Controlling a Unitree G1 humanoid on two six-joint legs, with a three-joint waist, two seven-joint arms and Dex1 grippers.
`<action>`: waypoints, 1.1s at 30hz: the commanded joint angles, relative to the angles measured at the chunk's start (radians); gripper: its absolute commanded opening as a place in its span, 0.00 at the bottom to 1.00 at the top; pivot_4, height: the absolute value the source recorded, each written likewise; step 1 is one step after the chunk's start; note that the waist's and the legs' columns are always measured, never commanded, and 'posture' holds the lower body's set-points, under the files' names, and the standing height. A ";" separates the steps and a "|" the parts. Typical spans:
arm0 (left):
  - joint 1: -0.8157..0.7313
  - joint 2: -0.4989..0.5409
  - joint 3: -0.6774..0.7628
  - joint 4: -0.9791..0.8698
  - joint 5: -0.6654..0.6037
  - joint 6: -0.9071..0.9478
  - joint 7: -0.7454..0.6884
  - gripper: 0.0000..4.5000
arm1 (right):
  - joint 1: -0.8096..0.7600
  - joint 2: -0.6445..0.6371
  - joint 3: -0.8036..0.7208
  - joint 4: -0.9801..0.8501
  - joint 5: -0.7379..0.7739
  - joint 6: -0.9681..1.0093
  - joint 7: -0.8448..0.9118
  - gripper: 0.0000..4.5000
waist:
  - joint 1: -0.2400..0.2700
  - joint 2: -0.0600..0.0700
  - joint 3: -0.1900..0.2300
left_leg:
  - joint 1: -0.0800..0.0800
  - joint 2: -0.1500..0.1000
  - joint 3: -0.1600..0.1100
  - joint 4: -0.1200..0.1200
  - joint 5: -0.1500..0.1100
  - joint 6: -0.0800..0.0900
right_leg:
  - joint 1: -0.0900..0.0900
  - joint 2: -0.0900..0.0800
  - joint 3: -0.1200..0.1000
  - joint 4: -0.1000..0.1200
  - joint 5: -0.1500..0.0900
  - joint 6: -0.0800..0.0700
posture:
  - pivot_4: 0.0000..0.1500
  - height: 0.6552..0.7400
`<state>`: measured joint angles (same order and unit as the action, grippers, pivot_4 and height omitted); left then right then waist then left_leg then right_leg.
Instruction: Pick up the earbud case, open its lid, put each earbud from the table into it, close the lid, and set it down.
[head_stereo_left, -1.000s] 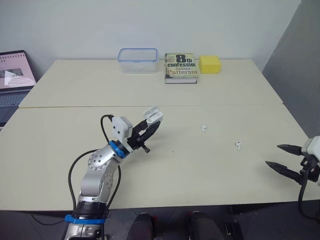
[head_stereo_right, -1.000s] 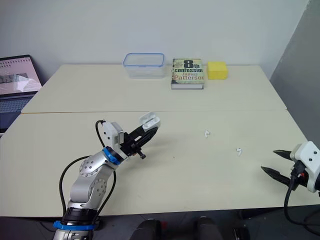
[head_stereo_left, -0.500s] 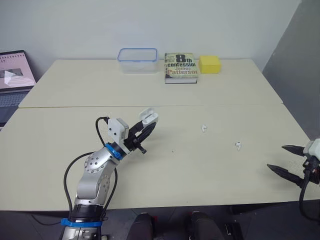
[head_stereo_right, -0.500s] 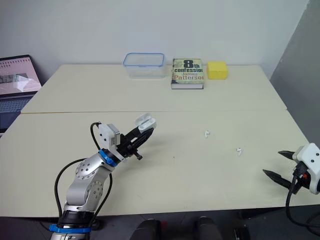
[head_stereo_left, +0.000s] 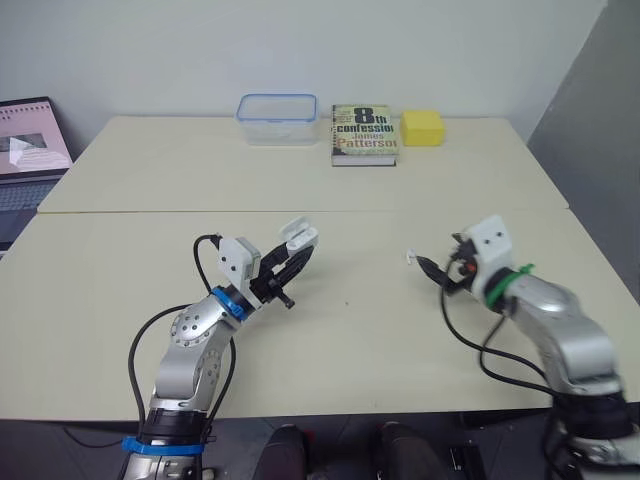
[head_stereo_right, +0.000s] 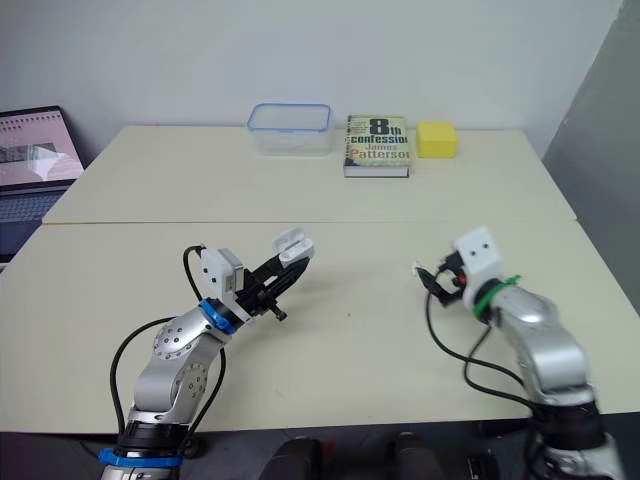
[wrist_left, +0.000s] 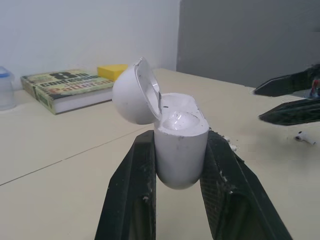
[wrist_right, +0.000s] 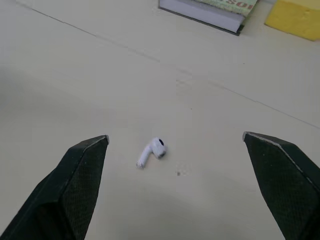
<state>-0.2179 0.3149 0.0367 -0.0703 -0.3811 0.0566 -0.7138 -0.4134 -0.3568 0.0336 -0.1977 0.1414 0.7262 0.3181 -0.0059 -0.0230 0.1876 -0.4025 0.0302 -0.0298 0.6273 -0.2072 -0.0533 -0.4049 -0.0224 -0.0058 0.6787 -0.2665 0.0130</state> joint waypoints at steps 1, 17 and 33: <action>-0.013 0.006 -0.002 -0.030 0.001 -0.019 -0.009 0.18 | -0.049 0.057 0.035 0.084 -0.061 -0.024 -0.085 1.00 | 0.003 0.000 0.000 | 0.000 0.000 0.000 0.000 0.000 0.000 | 0.000 0.000 0.000 0.000 0.000 0.000 | 1.00 1.00; -0.003 0.007 -0.003 -0.016 0.018 -0.032 -0.018 0.18 | -0.055 0.233 -0.008 0.288 -0.106 -0.061 -0.240 0.72 | -0.003 0.000 0.000 | 0.001 0.001 0.000 0.000 0.000 0.000 | 0.000 0.000 0.000 0.001 0.000 0.000 | 1.00 1.00; 0.024 0.004 -0.015 -0.052 0.021 -0.014 -0.017 0.18 | 0.045 -0.065 0.154 -0.092 0.025 -0.080 0.280 0.11 | 0.000 0.000 0.000 | 0.000 0.001 0.000 -0.001 -0.001 0.001 | 0.000 0.000 0.000 -0.001 0.000 0.000 | 1.00 1.00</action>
<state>-0.1969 0.3165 0.0240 -0.0715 -0.3528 0.0549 -0.7306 -0.3618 -0.3839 0.1763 -0.2049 0.1275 0.7355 0.4597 -0.0063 -0.0226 0.1875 -0.4031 0.0307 -0.0295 0.6272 -0.2081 -0.0517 -0.4052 -0.0224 -0.0062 0.6774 -0.2665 0.0134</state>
